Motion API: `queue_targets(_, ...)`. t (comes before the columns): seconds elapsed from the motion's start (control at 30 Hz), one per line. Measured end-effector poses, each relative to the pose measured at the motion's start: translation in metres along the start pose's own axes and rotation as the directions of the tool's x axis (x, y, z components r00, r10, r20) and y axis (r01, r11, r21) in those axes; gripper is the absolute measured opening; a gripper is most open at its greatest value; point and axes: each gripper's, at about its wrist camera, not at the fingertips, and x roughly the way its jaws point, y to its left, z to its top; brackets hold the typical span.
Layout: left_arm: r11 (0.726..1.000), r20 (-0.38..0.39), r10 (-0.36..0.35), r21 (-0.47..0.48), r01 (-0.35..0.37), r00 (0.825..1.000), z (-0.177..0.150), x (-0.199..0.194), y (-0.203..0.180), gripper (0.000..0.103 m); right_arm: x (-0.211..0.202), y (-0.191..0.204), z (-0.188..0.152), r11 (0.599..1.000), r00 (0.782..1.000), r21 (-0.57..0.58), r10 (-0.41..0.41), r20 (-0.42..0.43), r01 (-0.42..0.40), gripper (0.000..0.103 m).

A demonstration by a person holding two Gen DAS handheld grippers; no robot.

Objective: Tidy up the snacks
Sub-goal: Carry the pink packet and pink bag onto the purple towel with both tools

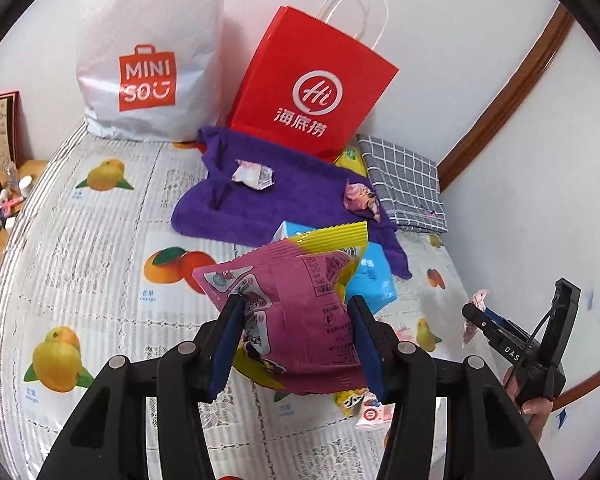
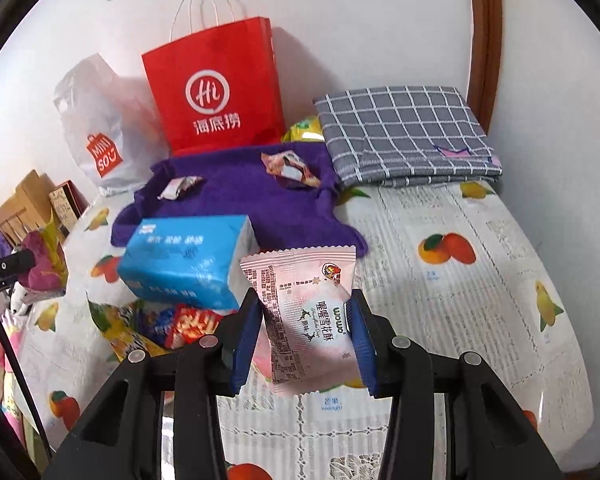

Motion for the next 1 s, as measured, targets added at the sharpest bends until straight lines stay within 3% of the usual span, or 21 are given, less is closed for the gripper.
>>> queue_targets(0.57, 0.999, 0.045, 0.0, 0.033, -0.001, 0.999, 0.024, -0.002, -0.022, 0.051, -0.007, 0.017, 0.045, 0.999, 0.997, -0.018, 0.039, 0.073, -0.038, 0.043)
queue_targets(1.0, 0.998, 0.048, 0.01, 0.055, -0.013, 0.999, 0.046, 0.014, -0.025, 0.051, 0.014, 0.03, 0.074, 0.998, 0.996, -0.046, 0.051, 0.08, -0.047, 0.043)
